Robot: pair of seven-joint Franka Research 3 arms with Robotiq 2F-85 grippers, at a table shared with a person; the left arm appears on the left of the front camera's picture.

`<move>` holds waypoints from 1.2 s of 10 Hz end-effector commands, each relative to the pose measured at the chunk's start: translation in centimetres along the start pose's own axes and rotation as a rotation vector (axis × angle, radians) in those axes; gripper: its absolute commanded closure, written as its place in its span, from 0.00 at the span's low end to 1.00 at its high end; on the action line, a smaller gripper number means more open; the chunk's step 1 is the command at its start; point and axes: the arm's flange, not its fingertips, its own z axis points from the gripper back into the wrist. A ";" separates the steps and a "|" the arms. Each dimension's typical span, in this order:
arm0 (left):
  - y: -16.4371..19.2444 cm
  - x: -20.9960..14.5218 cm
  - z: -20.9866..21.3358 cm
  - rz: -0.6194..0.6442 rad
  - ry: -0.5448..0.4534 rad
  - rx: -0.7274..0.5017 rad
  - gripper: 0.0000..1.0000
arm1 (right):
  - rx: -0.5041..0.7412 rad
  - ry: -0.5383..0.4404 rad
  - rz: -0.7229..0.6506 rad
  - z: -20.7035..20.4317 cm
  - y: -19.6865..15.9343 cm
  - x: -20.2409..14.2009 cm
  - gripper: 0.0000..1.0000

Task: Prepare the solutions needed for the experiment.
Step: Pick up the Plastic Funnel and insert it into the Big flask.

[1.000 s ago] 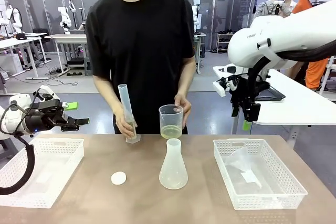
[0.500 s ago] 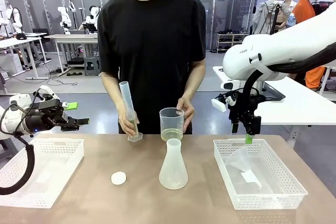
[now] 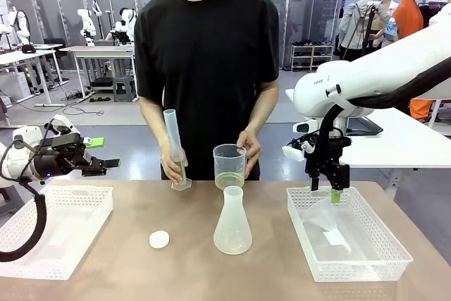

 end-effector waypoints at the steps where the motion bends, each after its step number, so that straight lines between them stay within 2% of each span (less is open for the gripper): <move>1: -0.1 -0.2 -0.1 -0.006 0.012 0.018 0.00 | 0.075 0.025 0.071 0.1 -1.3 -0.6 0.00; 10: -0.1 -0.2 -0.1 -0.006 0.012 0.018 0.00 | 0.162 0.012 0.127 -2.5 -2.7 -1.4 0.00; 12: -0.1 -0.2 -0.1 -0.006 0.012 0.018 0.00 | 0.202 0.022 0.143 -2.8 -2.8 -1.3 0.06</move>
